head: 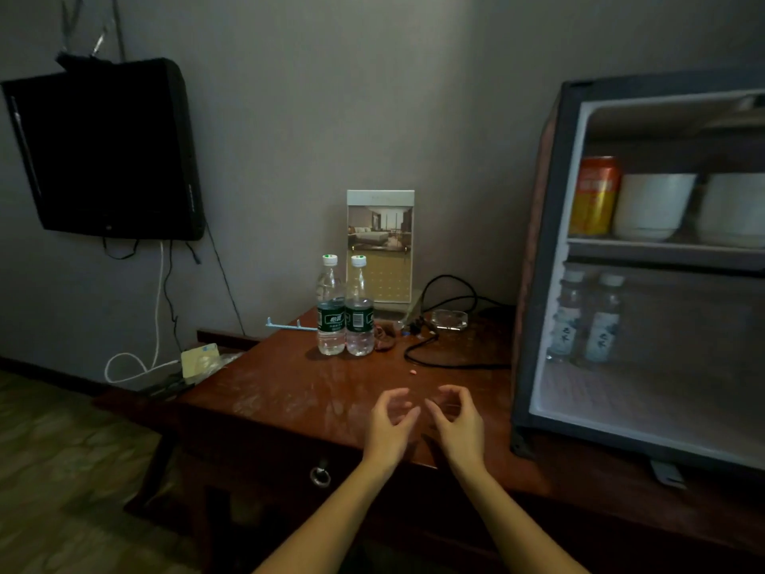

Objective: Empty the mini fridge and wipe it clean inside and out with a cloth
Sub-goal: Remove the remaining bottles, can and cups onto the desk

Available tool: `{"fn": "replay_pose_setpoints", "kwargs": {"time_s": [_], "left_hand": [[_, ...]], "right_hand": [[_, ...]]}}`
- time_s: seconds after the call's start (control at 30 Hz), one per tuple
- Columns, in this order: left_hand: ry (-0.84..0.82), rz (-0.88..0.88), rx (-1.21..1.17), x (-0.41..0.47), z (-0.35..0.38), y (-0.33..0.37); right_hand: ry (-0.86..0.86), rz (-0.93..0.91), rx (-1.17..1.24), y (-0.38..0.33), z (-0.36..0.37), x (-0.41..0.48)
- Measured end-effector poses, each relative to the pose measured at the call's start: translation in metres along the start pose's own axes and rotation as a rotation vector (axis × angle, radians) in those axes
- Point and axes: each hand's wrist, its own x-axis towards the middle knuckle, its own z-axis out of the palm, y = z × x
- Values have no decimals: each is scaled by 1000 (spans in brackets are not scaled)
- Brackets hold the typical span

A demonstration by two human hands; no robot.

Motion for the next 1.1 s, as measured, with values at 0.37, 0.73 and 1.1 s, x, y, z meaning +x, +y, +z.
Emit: {"fn": "replay_pose_setpoints", "kwargs": {"time_s": [0.37,0.73,1.1], "left_hand": [[-176,166,2,-27,82,18],[-393,234,-17,-24,204,35],[-325,347,215,35,265,35]], "right_hand": [[168,-76,24,-1,-96,-9],[306,-35,100,36,-188,36],[354,48,100,63,-223,126]]}}
